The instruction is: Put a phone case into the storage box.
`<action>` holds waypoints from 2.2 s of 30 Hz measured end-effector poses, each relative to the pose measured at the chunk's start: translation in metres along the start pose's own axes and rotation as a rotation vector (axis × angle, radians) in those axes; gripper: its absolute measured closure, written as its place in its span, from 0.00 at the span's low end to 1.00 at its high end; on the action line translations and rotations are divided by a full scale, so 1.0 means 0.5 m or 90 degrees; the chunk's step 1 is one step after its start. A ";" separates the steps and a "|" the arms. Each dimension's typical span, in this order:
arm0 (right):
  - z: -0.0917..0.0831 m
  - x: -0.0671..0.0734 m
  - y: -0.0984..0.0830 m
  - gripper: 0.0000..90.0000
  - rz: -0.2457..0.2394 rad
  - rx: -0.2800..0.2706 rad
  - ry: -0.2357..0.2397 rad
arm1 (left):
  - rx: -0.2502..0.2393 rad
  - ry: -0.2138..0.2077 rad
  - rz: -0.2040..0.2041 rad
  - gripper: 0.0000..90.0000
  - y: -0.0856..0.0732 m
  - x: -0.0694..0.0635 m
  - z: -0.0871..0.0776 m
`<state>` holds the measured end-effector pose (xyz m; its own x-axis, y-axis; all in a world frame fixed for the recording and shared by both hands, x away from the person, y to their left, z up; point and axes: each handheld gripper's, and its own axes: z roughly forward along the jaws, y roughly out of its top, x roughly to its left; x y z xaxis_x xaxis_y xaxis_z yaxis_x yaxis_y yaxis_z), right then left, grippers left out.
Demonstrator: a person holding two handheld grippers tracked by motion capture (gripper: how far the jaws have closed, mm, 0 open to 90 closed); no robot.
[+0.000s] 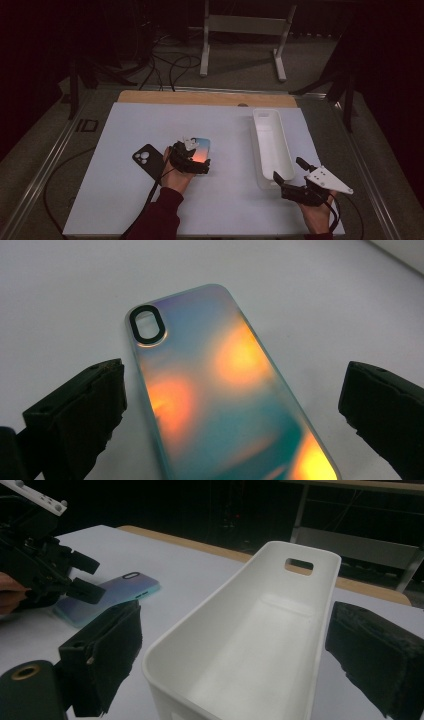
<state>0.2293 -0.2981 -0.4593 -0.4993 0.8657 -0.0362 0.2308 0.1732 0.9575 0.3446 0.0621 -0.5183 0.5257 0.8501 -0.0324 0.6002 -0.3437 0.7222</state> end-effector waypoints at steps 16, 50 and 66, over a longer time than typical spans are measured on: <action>0.010 0.005 0.008 0.09 -0.002 -0.005 0.007 | 0.049 0.013 -0.015 0.00 -0.003 0.005 0.030; 0.006 0.003 0.012 0.09 -0.007 -0.009 -0.003 | 0.105 0.025 0.012 0.18 0.005 -0.016 0.028; 0.008 0.001 0.017 0.09 -0.006 -0.009 -0.001 | 0.081 0.017 0.053 0.19 0.012 -0.024 0.002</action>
<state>0.2342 -0.2942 -0.4524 -0.4998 0.8649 -0.0464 0.2142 0.1754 0.9609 0.3425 0.0494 -0.5143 0.5619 0.8260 0.0439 0.6278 -0.4604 0.6277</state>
